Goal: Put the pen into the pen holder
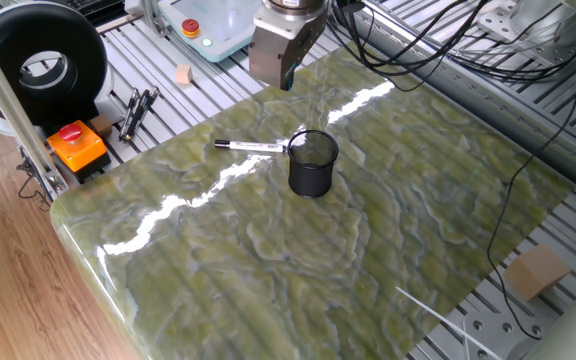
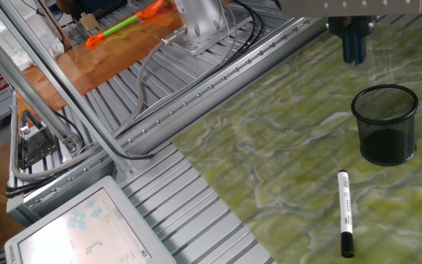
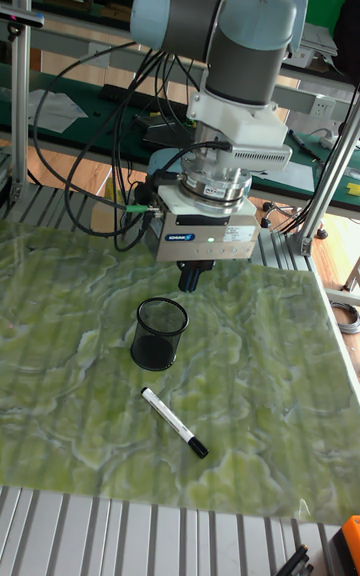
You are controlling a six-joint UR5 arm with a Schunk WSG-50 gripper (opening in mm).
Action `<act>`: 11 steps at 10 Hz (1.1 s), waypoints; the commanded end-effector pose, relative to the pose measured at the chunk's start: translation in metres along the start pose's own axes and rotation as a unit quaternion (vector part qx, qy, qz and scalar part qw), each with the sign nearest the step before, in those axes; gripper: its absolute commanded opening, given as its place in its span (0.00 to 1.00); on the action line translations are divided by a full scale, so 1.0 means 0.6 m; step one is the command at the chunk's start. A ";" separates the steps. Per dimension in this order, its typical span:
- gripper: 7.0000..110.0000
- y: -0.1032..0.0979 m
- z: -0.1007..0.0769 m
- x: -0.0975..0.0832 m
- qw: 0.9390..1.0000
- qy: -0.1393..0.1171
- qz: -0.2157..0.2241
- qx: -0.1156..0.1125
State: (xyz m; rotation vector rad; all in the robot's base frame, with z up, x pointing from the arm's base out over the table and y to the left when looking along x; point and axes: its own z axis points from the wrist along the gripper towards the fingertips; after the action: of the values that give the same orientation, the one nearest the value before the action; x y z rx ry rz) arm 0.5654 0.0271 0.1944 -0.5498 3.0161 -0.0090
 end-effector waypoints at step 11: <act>0.00 0.003 -0.002 -0.018 0.998 -0.021 0.063 -0.006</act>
State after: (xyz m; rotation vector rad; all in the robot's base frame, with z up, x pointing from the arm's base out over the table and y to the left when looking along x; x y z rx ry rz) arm 0.5733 0.0258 0.1949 -0.3525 3.0138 -0.0183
